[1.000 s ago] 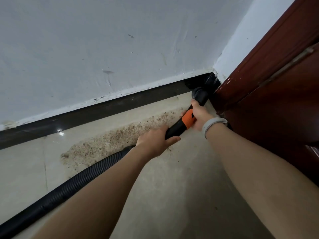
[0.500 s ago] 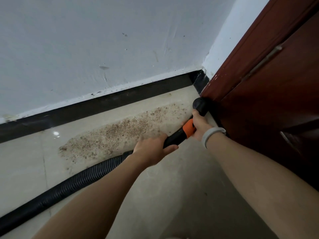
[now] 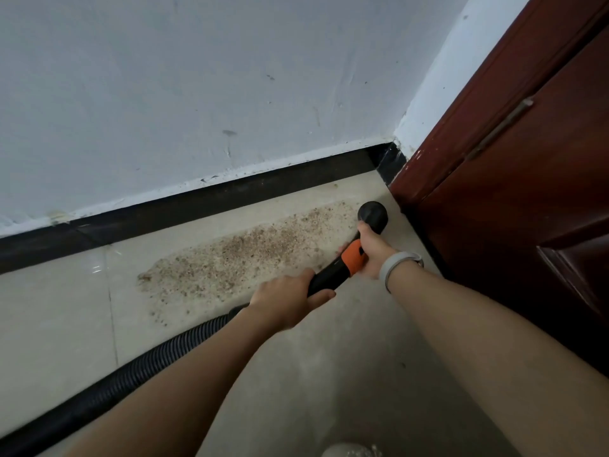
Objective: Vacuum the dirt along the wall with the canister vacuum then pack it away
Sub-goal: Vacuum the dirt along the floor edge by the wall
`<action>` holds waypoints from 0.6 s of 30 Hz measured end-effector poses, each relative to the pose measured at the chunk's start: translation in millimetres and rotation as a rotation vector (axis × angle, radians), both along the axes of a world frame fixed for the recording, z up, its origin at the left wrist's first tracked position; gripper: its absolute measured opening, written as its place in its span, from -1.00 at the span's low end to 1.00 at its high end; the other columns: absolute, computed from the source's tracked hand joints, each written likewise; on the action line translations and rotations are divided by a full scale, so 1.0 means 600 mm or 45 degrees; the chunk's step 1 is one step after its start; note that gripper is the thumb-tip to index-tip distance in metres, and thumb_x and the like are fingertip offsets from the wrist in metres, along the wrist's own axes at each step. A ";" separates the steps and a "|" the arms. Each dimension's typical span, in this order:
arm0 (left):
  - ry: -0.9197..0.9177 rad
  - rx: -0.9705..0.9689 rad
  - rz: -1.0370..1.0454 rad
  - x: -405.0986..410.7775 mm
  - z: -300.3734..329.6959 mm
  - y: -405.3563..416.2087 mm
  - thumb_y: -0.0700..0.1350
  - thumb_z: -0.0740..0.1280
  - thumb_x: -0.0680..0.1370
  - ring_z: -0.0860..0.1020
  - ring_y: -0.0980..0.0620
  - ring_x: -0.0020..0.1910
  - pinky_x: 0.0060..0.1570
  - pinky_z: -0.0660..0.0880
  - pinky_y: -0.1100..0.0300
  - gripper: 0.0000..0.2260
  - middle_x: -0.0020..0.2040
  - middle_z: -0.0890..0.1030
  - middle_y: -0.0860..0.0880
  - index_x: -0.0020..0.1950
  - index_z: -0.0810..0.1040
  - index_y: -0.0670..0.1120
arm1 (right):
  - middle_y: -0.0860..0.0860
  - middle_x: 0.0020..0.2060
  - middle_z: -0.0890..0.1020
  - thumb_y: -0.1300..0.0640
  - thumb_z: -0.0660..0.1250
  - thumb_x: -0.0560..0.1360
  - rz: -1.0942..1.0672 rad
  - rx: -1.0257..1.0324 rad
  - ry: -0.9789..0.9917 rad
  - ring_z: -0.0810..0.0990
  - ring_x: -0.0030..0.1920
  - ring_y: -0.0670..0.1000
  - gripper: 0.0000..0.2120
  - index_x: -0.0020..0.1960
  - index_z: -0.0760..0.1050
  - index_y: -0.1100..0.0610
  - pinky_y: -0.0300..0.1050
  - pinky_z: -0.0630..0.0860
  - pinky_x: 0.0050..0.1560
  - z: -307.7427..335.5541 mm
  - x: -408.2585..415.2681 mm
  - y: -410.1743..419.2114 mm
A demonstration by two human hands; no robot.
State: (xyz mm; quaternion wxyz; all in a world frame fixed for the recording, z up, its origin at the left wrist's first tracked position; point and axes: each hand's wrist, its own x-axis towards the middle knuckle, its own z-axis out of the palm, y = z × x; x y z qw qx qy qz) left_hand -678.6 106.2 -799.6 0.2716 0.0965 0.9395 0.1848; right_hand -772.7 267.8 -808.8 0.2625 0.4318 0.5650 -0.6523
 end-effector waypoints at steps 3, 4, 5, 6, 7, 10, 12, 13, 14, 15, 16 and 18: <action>-0.013 0.014 0.052 -0.022 0.008 -0.007 0.33 0.07 0.53 0.42 0.04 -0.33 -0.29 0.37 0.11 -0.60 -0.30 0.39 0.08 0.10 0.34 0.03 | 0.07 -0.36 0.49 -0.12 0.23 0.56 -0.043 -0.032 0.019 0.52 -0.37 0.02 -0.65 -0.09 0.38 0.20 -0.08 0.49 -0.37 0.005 -0.024 -0.015; -0.009 0.011 0.063 -0.026 0.009 -0.009 0.32 0.07 0.53 0.42 0.05 -0.34 -0.28 0.37 0.11 -0.61 -0.31 0.39 0.09 0.09 0.33 0.03 | 0.06 -0.36 0.49 -0.11 0.24 0.55 -0.034 -0.040 0.021 0.52 -0.37 0.01 -0.66 -0.09 0.38 0.19 -0.08 0.50 -0.37 0.005 -0.030 -0.018; -0.002 0.005 0.070 -0.028 0.010 -0.011 0.32 0.07 0.53 0.41 0.06 -0.35 -0.28 0.36 0.11 -0.62 -0.31 0.39 0.09 0.08 0.32 0.04 | 0.06 -0.36 0.50 -0.11 0.25 0.55 -0.020 -0.043 0.023 0.52 -0.37 0.01 -0.66 -0.09 0.39 0.19 -0.08 0.50 -0.37 0.005 -0.035 -0.020; 0.007 0.001 0.078 -0.029 0.011 -0.013 0.32 0.06 0.54 0.39 0.08 -0.37 -0.29 0.34 0.11 -0.62 -0.32 0.38 0.09 0.07 0.32 0.04 | 0.06 -0.36 0.50 -0.11 0.25 0.55 -0.002 -0.043 0.023 0.53 -0.37 0.01 -0.66 -0.08 0.38 0.19 -0.07 0.51 -0.36 0.003 -0.038 -0.023; 0.014 -0.001 0.084 -0.027 0.011 -0.016 0.32 0.05 0.54 0.38 0.09 -0.38 -0.32 0.32 0.12 -0.62 -0.32 0.38 0.09 0.08 0.31 0.04 | 0.07 -0.36 0.51 -0.11 0.25 0.55 0.019 -0.036 0.018 0.54 -0.37 0.02 -0.66 -0.07 0.38 0.19 -0.06 0.51 -0.35 0.001 -0.040 -0.026; 0.018 0.000 0.096 -0.010 0.006 -0.028 0.32 0.04 0.54 0.43 0.04 -0.36 -0.33 0.33 0.11 -0.59 -0.31 0.40 0.06 0.12 0.32 0.02 | 0.09 -0.33 0.53 -0.12 0.24 0.55 0.083 -0.020 0.008 0.56 -0.40 0.03 -0.64 0.05 0.36 0.19 -0.07 0.53 -0.37 -0.005 -0.033 -0.039; 0.019 -0.017 0.111 0.005 0.002 -0.039 0.34 0.02 0.53 0.44 0.02 -0.34 -0.34 0.33 0.11 -0.58 -0.31 0.41 0.06 0.10 0.32 0.02 | 0.10 -0.30 0.54 -0.13 0.22 0.56 0.128 -0.001 0.012 0.57 -0.42 0.02 -0.62 0.11 0.35 0.19 -0.14 0.52 -0.44 -0.008 -0.023 -0.050; 0.024 -0.032 0.114 0.012 0.000 -0.045 0.34 0.02 0.53 0.43 0.03 -0.35 -0.37 0.30 0.11 -0.59 -0.31 0.41 0.06 0.08 0.31 0.02 | 0.10 -0.30 0.54 -0.12 0.22 0.56 0.134 -0.008 0.016 0.57 -0.42 0.02 -0.62 0.11 0.35 0.20 -0.15 0.52 -0.45 -0.010 -0.017 -0.056; 0.032 -0.047 0.113 0.019 -0.001 -0.051 0.34 0.01 0.53 0.41 0.04 -0.36 -0.39 0.27 0.12 -0.59 -0.31 0.40 0.06 0.05 0.30 0.02 | 0.10 -0.31 0.53 -0.12 0.21 0.56 0.131 -0.029 0.021 0.56 -0.42 0.03 -0.63 0.10 0.35 0.20 -0.15 0.52 -0.44 -0.011 -0.011 -0.062; 0.040 -0.060 0.113 0.025 -0.003 -0.059 0.33 0.01 0.53 0.40 0.05 -0.37 -0.40 0.25 0.13 -0.61 -0.32 0.39 0.07 0.03 0.29 0.02 | 0.10 -0.31 0.52 -0.11 0.21 0.57 0.125 -0.057 0.022 0.55 -0.41 0.04 -0.63 0.09 0.35 0.21 -0.13 0.52 -0.42 -0.012 -0.005 -0.069; 0.049 -0.073 0.117 0.031 -0.003 -0.067 0.33 0.01 0.54 0.38 0.07 -0.39 -0.42 0.23 0.14 -0.62 -0.33 0.38 0.08 0.00 0.27 0.03 | 0.11 -0.31 0.51 -0.10 0.21 0.57 0.120 -0.081 0.022 0.55 -0.40 0.05 -0.64 0.08 0.35 0.21 -0.13 0.52 -0.41 -0.013 0.001 -0.077; 0.063 -0.096 0.146 0.042 -0.002 -0.086 0.32 0.02 0.54 0.35 0.11 -0.41 -0.45 0.19 0.17 -0.64 -0.34 0.37 0.09 -0.03 0.25 0.04 | 0.12 -0.29 0.51 -0.09 0.20 0.57 0.119 -0.100 0.023 0.54 -0.39 0.06 -0.67 0.03 0.35 0.20 -0.13 0.52 -0.43 -0.013 0.010 -0.095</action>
